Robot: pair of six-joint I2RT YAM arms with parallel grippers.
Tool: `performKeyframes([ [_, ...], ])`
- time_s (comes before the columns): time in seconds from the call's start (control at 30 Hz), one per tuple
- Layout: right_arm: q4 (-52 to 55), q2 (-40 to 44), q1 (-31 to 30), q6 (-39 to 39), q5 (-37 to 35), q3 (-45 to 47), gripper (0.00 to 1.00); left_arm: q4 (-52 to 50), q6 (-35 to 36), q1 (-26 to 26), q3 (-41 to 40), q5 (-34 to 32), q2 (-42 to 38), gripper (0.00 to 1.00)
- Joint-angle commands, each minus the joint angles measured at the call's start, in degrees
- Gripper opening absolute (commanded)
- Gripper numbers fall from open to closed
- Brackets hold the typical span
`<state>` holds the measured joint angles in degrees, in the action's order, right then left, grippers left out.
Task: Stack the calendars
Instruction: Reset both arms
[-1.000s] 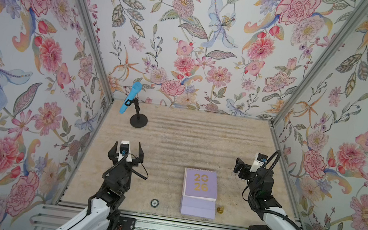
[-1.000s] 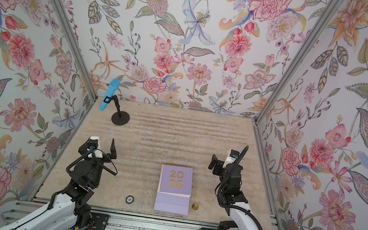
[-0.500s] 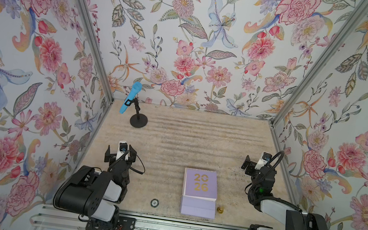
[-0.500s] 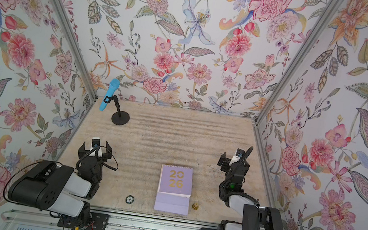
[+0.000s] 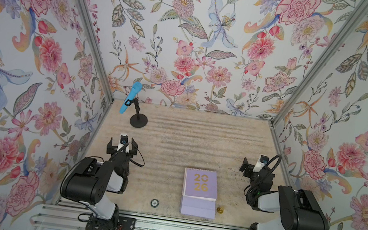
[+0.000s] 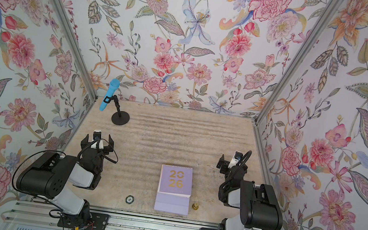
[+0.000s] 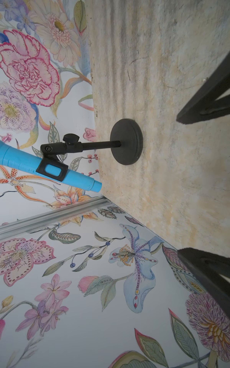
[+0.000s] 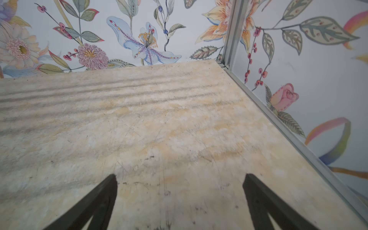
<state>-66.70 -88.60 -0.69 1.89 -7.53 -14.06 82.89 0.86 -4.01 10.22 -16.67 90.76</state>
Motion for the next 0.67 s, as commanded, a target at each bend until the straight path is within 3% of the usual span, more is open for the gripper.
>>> performKeyframes([
  [0.0, 2.0, 0.1, -1.4, -2.6, -1.6, -2.1, 0.99, -0.3, -1.0, 0.5, 0.8, 1.2, -0.6, 1.0],
  [0.63, 2.6, 0.2, -1.5, -2.7, -1.4, -2.1, 0.99, 0.7, -0.9, 0.4, 0.3, 0.8, -0.6, 1.0],
])
